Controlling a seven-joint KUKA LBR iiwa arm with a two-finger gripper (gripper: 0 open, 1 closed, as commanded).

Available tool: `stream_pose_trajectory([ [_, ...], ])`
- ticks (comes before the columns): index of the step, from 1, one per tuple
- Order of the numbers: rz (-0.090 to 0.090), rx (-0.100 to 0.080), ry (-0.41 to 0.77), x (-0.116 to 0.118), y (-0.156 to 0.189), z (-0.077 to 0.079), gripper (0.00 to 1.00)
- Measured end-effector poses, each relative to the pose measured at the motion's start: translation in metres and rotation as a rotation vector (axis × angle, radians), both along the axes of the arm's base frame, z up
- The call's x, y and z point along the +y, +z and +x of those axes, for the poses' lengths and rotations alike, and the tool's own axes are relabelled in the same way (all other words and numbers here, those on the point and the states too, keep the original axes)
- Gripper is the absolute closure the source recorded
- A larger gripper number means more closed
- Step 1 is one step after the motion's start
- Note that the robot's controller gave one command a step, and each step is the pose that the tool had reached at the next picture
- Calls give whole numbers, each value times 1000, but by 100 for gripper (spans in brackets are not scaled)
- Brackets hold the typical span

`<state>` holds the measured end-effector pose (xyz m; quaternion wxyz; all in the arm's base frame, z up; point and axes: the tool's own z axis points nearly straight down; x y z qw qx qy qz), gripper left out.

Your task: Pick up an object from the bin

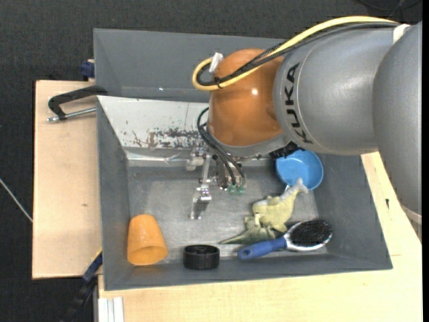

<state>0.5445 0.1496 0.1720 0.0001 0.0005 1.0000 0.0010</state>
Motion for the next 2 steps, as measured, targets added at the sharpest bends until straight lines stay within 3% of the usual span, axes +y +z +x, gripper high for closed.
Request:
stream_pose_trajectory([
  [1, 1, -7, -69, 54, -62, -24, 0],
  [2, 0, -3, -68, 55, -64, -25, 100],
])
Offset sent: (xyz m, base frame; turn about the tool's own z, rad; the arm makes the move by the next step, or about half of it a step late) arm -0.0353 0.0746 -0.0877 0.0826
